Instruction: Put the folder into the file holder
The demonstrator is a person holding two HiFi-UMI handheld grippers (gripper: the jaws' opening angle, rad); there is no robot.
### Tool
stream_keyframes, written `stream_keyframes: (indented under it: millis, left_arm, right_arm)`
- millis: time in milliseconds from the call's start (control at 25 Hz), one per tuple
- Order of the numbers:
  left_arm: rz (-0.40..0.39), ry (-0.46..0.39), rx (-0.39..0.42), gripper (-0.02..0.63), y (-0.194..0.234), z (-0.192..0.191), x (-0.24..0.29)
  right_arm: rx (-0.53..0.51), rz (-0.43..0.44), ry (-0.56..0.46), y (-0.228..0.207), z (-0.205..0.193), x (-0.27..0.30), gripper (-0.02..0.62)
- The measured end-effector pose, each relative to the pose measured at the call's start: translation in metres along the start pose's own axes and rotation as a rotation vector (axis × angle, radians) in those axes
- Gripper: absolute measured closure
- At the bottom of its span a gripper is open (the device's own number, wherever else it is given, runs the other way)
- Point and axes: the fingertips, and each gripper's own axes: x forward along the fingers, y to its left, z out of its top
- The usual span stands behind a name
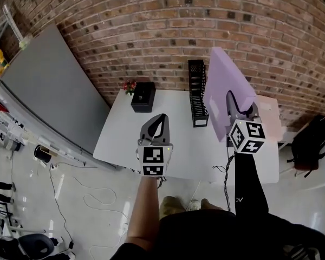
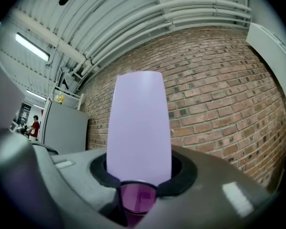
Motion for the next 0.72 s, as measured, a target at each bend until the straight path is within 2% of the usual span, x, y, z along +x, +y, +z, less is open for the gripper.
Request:
stream_keyframes:
  millis: [160,360,520,720]
  left_arm:
    - [-0.023,-0.004,-0.003,0.597,0.008,-0.006,0.025]
    - [-0.111,0.003,-0.005,0.597,0.016,-0.016,0.067]
    - [-0.163,-0.003,-0.009,0.597,0.039,-0.019,0.102]
    - [-0.224,-0.016,-0.017,0.597,0.066,-0.017,0.139]
  right_arm:
    - [0.009,-0.018,-0.009,-0.003,-0.004,0.017,0.456]
    - [0.012,-0.062,-0.028,0.002,0.001,0.041,0.456]
    - [0.004,-0.073,-0.036,0.018,-0.001,0.076,0.456]
    - [-0.026,-0.125,-0.047,0.027,-0.001,0.113,0.456]
